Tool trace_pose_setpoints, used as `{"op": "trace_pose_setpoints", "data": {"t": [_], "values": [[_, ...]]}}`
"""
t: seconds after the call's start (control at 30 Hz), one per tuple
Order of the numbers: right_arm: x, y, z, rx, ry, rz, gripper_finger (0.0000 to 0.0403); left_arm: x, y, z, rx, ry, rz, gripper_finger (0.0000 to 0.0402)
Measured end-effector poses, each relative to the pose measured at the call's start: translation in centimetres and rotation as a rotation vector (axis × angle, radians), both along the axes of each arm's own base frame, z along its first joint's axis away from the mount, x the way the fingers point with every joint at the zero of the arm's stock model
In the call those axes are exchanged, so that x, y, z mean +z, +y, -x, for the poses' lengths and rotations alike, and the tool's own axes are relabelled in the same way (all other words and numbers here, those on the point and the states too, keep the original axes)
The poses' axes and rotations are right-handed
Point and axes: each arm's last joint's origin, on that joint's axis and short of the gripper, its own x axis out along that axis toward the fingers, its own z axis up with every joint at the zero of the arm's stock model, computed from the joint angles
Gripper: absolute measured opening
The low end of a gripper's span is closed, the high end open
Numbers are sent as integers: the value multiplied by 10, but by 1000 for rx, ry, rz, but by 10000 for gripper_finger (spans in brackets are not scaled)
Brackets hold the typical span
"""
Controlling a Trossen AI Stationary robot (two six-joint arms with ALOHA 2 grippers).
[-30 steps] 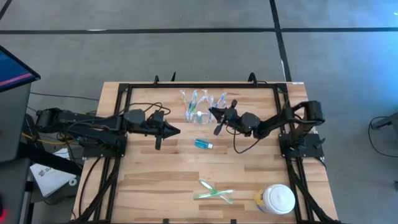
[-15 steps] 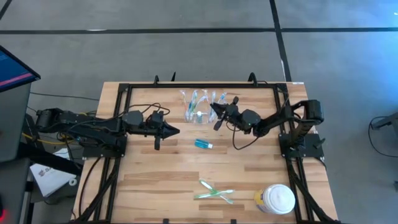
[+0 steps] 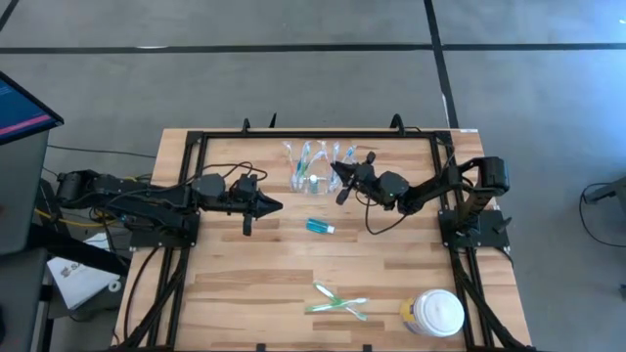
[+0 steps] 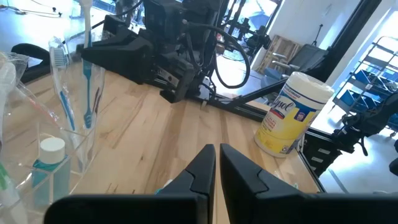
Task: Pick & Place toothbrushing station
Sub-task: Put the blue toothbrush into the transparent organizer
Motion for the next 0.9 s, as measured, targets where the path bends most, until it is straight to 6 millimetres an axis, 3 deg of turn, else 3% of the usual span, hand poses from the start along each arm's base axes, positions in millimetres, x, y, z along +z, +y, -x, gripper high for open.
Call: {"op": "trace_pose_setpoints", "data": {"t": [0.27,0.57,0.9], "values": [[-1,-1,0,-2,-2,-4,8,0,0,0,0,-2,0,17],[-35,-4,-9,-18,-28,-16,8,0,0,0,-1,-4,0,17],[-40,-4,-11,-22,-39,-19,9,0,0,0,-1,-4,-1,17]]}}
